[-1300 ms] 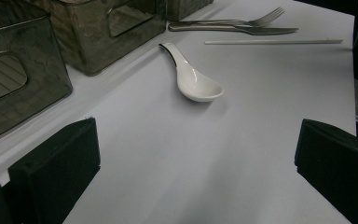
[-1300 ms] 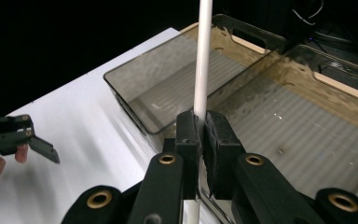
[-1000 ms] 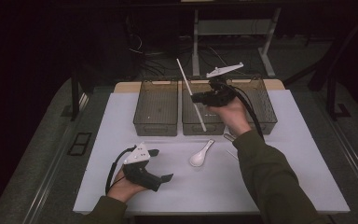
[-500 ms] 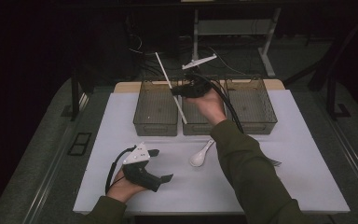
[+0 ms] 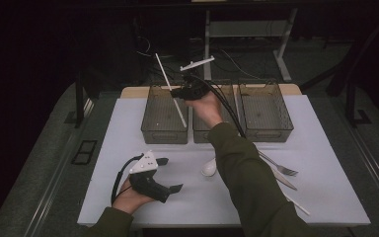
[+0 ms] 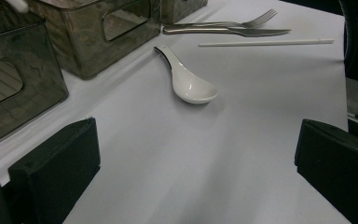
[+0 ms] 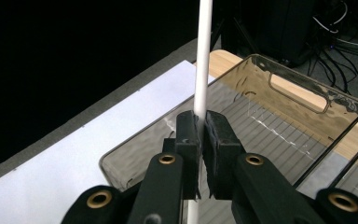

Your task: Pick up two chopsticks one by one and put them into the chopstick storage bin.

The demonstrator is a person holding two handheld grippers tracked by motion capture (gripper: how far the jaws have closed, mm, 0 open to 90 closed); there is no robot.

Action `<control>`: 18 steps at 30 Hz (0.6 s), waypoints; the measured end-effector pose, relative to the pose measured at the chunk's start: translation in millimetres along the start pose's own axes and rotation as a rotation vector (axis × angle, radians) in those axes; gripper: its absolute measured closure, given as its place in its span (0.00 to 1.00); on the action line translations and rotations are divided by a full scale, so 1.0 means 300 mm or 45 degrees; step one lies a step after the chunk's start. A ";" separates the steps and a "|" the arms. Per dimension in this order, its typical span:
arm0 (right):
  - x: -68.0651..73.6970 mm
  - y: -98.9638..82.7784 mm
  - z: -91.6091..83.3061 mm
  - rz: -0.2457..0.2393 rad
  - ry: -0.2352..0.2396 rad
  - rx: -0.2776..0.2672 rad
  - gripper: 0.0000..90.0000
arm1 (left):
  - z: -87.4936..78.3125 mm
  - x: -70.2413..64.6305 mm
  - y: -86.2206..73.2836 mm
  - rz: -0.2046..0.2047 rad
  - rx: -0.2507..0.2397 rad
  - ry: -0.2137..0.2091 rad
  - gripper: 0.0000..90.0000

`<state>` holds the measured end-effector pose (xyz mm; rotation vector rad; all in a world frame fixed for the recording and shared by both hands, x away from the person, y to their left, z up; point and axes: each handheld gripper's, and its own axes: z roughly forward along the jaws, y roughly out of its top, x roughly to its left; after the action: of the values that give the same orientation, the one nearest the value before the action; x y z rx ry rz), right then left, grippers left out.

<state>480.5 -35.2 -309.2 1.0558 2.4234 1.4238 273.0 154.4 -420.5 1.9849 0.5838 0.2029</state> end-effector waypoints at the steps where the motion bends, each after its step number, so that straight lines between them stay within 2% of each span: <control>1: -0.001 -0.005 0.010 0.005 0.000 0.007 0.94 | 0.000 -0.001 0.000 -0.005 0.004 -0.001 0.00; 11: 0.000 -0.056 0.115 0.012 -0.038 0.106 0.94 | -0.001 0.000 0.000 0.008 0.016 -0.007 0.00; 18: -0.005 -0.087 0.163 0.030 -0.059 0.165 0.94 | -0.001 -0.004 0.000 0.007 0.020 -0.010 0.00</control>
<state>490.2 -9.3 -357.2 1.1350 2.5076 1.2486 271.9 154.1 -420.3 2.0017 0.5759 0.1942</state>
